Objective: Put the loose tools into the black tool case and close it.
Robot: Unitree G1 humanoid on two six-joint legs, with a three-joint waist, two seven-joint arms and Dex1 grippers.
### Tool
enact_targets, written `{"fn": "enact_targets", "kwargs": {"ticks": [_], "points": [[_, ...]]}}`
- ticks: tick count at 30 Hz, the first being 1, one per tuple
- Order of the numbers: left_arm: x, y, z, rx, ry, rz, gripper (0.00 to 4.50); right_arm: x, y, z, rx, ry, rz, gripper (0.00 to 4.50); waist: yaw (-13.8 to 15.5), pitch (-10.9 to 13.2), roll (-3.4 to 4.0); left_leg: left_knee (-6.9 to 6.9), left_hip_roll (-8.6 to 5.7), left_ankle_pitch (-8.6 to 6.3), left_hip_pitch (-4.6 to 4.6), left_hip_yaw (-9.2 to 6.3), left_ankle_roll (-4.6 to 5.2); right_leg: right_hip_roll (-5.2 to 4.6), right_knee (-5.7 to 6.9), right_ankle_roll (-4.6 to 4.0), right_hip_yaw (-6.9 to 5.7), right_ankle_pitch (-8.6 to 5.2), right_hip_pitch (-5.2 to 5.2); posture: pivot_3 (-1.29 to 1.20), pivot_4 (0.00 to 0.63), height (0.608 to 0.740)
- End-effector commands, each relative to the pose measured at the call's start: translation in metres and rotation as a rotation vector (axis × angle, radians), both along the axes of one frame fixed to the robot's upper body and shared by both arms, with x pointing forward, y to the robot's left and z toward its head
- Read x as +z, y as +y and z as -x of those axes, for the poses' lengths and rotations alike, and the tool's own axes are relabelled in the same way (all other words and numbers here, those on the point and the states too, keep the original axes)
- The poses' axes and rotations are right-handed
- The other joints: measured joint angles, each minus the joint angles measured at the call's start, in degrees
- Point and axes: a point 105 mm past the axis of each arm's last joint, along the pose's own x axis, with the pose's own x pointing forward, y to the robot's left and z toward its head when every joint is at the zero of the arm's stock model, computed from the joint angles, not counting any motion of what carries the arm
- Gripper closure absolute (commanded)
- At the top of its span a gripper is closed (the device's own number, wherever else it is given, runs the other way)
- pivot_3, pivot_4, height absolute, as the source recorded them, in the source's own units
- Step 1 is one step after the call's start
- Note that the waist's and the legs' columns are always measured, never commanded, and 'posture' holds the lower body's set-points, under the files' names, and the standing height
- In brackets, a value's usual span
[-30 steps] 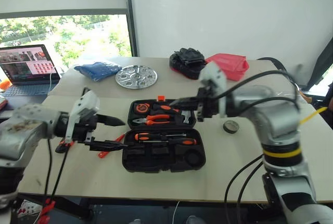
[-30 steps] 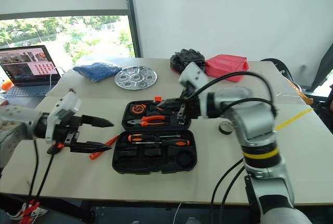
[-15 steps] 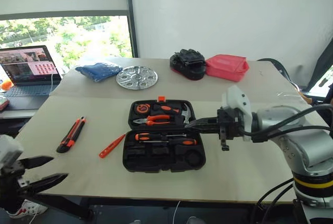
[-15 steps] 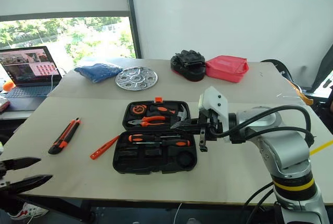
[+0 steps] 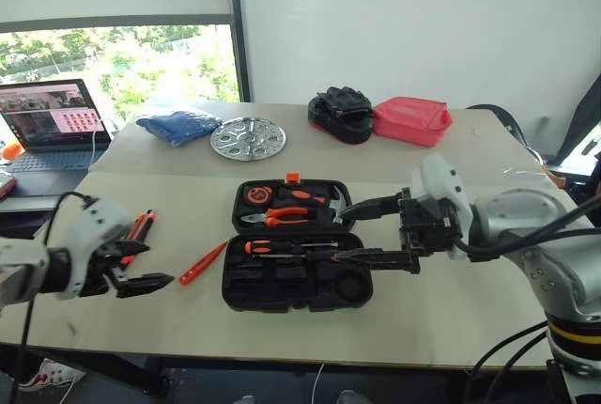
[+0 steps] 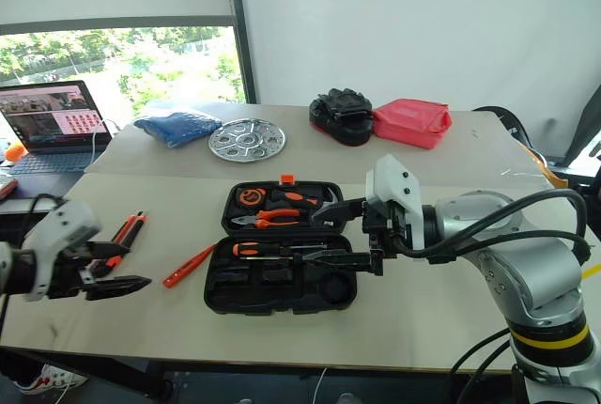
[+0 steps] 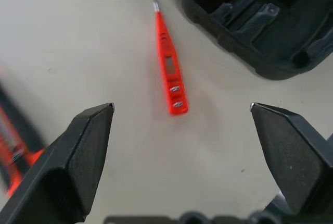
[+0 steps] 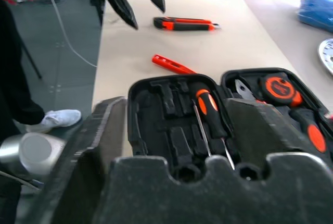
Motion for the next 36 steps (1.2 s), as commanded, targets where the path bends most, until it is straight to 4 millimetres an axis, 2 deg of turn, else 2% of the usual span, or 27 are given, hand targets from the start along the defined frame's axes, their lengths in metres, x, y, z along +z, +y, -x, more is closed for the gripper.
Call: {"fn": "enact_targets", "kwargs": {"ticks": [1, 9, 16, 19, 22, 23, 24, 29, 33, 34, 36], "points": [[-0.008, -0.006, -0.017, 0.032, 0.042, -0.073, 0.00, 0.009, 0.004, 0.012, 0.024, -0.045, -0.014, 0.01, 0.0, 0.0, -0.04, 0.01, -0.05, 0.00, -0.04, -0.04, 0.00, 0.02, 0.05, 0.02, -0.03, -0.02, -0.01, 0.00, 0.150, 0.740], [-0.017, -0.002, -0.053, 0.059, 0.035, -0.173, 0.00, 0.010, 0.003, 0.014, -0.037, -0.083, -0.016, 0.01, -0.3, 0.1, -0.12, 0.06, -0.04, 0.01, -0.13, 0.03, 0.00, 0.07, 0.04, 0.02, -0.02, -0.02, -0.06, 0.00, 0.150, 0.740], [-0.032, -0.020, -0.067, 0.000, 0.094, -0.143, 0.00, 0.011, 0.003, 0.014, -0.075, -0.097, -0.039, 0.01, 0.3, 0.1, -0.15, 0.12, -0.08, 0.01, -0.20, 0.13, 0.00, 0.04, 0.01, 0.06, -0.04, -0.04, -0.04, 0.00, 0.150, 0.740], [-0.051, -0.020, -0.071, -0.009, 0.143, -0.170, 0.00, 0.010, 0.004, 0.015, -0.080, -0.090, -0.055, 0.01, 0.4, 0.1, -0.16, 0.12, -0.07, 0.01, -0.19, 0.12, 0.01, 0.05, 0.03, 0.05, -0.03, -0.04, -0.05, 0.00, 0.150, 0.740], [-0.058, -0.018, -0.075, 0.004, 0.167, -0.177, 0.00, 0.009, 0.005, 0.014, -0.088, -0.090, -0.063, 0.01, 0.8, 0.1, -0.15, 0.13, -0.09, 0.02, -0.12, 0.14, 0.01, 0.05, 0.06, 0.05, -0.05, -0.04, 0.03, 0.00, 0.150, 0.740], [-0.058, -0.021, -0.077, -0.002, 0.164, -0.167, 0.51, 0.010, 0.005, 0.014, -0.092, -0.088, -0.071, 0.00, 0.8, 0.1, -0.15, 0.16, -0.09, 0.02, -0.08, 0.15, 0.01, 0.06, 0.08, 0.05, -0.06, -0.04, 0.08, 0.00, 0.150, 0.740], [-0.057, -0.024, -0.079, -0.010, 0.165, -0.154, 0.64, 0.010, 0.005, 0.013, -0.096, -0.084, -0.078, 0.00, 0.8, 0.1, -0.15, 0.16, -0.09, 0.03, -0.08, 0.16, 0.01, 0.06, 0.08, 0.05, -0.06, -0.03, 0.09, 0.00, 0.150, 0.740], [-0.059, -0.033, -0.075, -0.050, 0.195, -0.132, 2.42, 0.009, 0.004, 0.013, -0.109, -0.072, -0.084, 0.00, 0.9, 0.1, -0.14, 0.21, -0.09, 0.04, -0.07, 0.15, 0.00, 0.06, 0.09, 0.06, -0.05, -0.03, 0.13, 0.00, 0.150, 0.740], [-0.061, -0.023, -0.075, -0.025, 0.194, -0.167, 3.81, 0.006, 0.001, 0.016, -0.103, -0.062, -0.068, 0.00, 0.9, 0.1, -0.15, 0.20, -0.11, 0.02, -0.15, 0.06, 0.02, 0.01, 0.05, 0.11, -0.06, -0.06, 0.10, 0.00, 0.150, 0.740], [-0.061, -0.019, -0.075, -0.015, 0.190, -0.176, 4.08, 0.005, 0.001, 0.016, -0.102, -0.060, -0.063, 0.00, 0.9, 0.1, -0.15, 0.19, -0.11, 0.02, -0.16, 0.06, 0.03, -0.01, 0.04, 0.12, -0.05, -0.06, 0.09, 0.00, 0.150, 0.740], [-0.058, -0.010, -0.076, 0.006, 0.175, -0.184, 4.09, 0.003, -0.002, 0.018, -0.101, -0.055, -0.051, 0.00, 0.9, 0.1, -0.15, 0.20, -0.13, 0.02, -0.16, 0.04, 0.03, -0.02, 0.05, 0.12, -0.04, -0.07, 0.08, 0.00, 0.150, 0.740]]}}
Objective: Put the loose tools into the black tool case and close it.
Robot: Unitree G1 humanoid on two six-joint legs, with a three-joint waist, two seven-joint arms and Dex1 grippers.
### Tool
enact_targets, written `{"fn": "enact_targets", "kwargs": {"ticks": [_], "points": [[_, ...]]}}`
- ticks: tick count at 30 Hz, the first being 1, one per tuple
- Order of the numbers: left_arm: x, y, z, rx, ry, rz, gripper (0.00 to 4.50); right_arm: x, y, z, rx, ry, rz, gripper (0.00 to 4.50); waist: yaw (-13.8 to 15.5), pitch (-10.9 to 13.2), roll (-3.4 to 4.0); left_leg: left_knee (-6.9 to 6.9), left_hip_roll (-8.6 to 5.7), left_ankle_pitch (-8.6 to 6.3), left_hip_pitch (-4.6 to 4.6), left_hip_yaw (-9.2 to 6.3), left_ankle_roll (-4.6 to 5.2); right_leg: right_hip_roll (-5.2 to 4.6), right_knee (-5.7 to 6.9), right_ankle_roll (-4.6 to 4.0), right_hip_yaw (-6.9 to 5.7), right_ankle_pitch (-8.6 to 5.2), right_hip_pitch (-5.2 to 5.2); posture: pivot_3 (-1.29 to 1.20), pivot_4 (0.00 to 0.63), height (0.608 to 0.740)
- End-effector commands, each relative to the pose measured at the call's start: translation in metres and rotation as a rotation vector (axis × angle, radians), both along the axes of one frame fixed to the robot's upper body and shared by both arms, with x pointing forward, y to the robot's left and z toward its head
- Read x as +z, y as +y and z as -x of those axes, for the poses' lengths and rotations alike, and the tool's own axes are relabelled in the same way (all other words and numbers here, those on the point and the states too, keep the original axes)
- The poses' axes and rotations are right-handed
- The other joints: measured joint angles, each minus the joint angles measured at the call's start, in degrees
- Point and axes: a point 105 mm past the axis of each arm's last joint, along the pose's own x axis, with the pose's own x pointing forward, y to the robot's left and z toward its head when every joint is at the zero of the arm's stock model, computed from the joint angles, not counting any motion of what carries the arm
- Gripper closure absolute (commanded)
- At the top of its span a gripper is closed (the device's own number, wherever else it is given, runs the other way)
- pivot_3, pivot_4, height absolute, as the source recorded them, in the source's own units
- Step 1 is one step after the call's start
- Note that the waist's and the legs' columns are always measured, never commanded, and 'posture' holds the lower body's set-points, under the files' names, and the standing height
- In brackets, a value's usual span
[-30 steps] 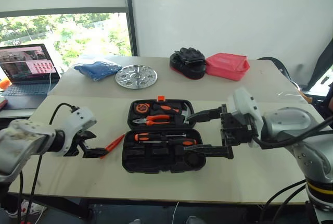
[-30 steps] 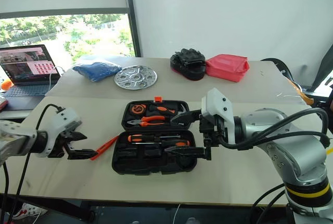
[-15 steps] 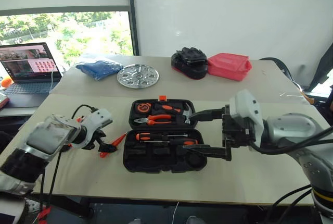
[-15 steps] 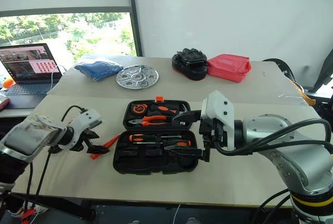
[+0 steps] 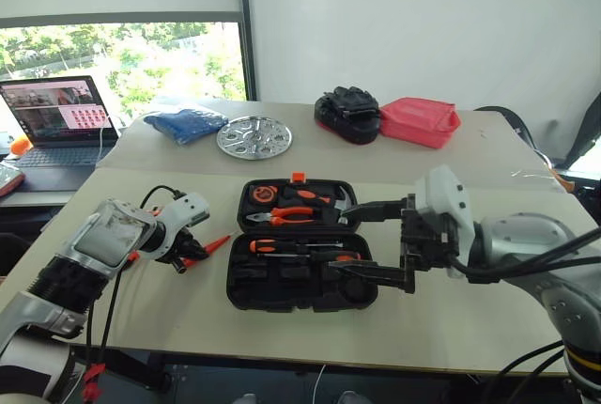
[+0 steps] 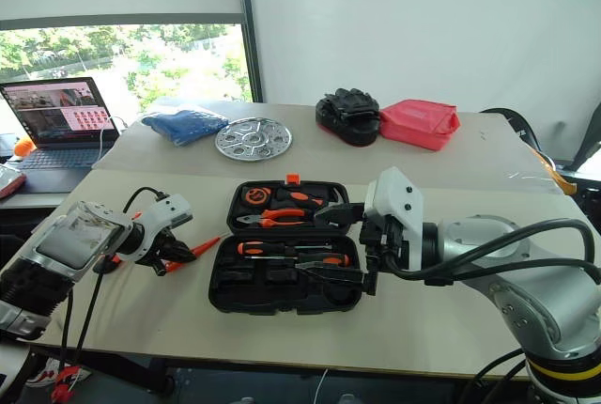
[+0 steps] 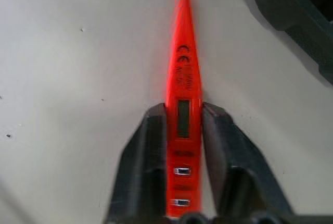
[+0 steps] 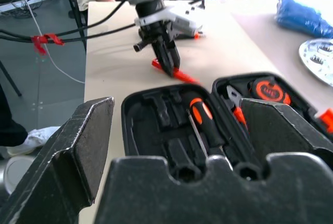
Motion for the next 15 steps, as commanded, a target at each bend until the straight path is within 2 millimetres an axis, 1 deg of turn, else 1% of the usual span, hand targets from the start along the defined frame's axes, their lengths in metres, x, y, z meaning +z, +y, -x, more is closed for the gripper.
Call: {"fn": "enact_targets", "kwargs": {"ticks": [1, 4, 6, 9, 10, 12, 13, 15], "points": [[-0.003, 0.020, 0.002, 0.034, 0.006, -0.040, 4.09, 0.006, -0.006, 0.011, 0.024, -0.043, 0.019, 0.00, 0.0, 0.0, -0.01, 0.00, 0.01, 0.00, 0.03, -0.01, 0.00, 0.01, 0.01, 0.00, 0.00, 0.00, 0.02, 0.00, 0.150, 0.740], [0.016, 0.030, -0.006, 0.010, -0.084, -0.044, 4.09, -0.001, -0.014, 0.018, 0.029, -0.012, 0.053, 0.00, -0.2, 0.0, -0.01, 0.00, 0.04, 0.00, 0.05, 0.00, 0.00, 0.04, 0.03, -0.01, 0.00, 0.00, 0.01, 0.00, 0.150, 0.740], [0.033, 0.024, -0.010, -0.070, -0.153, -0.028, 4.09, -0.005, -0.019, 0.023, 0.029, 0.011, 0.071, 0.00, -0.3, 0.0, -0.02, 0.00, 0.06, 0.00, 0.05, -0.01, 0.00, 0.06, 0.03, -0.02, 0.00, 0.00, 0.00, 0.00, 0.150, 0.740], [0.054, 0.007, -0.011, -0.230, -0.240, 0.009, 4.09, -0.013, -0.025, 0.029, 0.034, 0.044, 0.107, 0.00, 0.0, 0.0, -0.02, 0.00, 0.06, 0.00, -0.01, 0.02, 0.00, 0.06, 0.02, -0.02, -0.02, 0.01, -0.02, 0.00, 0.150, 0.740], [0.067, -0.005, -0.011, -0.310, -0.276, 0.034, 4.09, -0.019, -0.028, 0.032, 0.035, 0.058, 0.129, 0.00, 0.1, 0.0, -0.03, 0.01, 0.05, 0.00, -0.02, 0.04, 0.00, 0.03, 0.00, -0.02, -0.02, 0.01, -0.02, 0.00, 0.150, 0.740], [0.083, -0.028, -0.005, -0.457, -0.308, 0.058, 4.09, -0.026, -0.032, 0.035, 0.025, 0.078, 0.156, 0.00, 0.6, 0.0, -0.07, 0.08, 0.02, 0.00, -0.14, 0.09, -0.01, 0.02, -0.04, 0.00, -0.09, 0.01, -0.01, 0.00, 0.150, 0.740], [0.088, -0.037, -0.002, -0.516, -0.309, 0.062, 4.09, -0.028, -0.034, 0.035, 0.017, 0.083, 0.163, 0.00, 0.8, 0.0, -0.08, 0.12, 0.03, 0.01, -0.18, 0.10, -0.01, 0.01, -0.07, 0.01, -0.15, 0.01, -0.01, 0.00, 0.150, 0.740], [0.089, -0.050, 0.005, -0.602, -0.282, 0.057, 4.09, -0.031, -0.036, 0.035, 0.009, 0.085, 0.173, 0.00, 0.8, 0.0, -0.08, 0.19, -0.01, 0.00, -0.25, 0.13, -0.01, -0.01, -0.10, 0.06, -0.14, 0.03, 0.00, 0.00, 0.150, 0.740]]}}
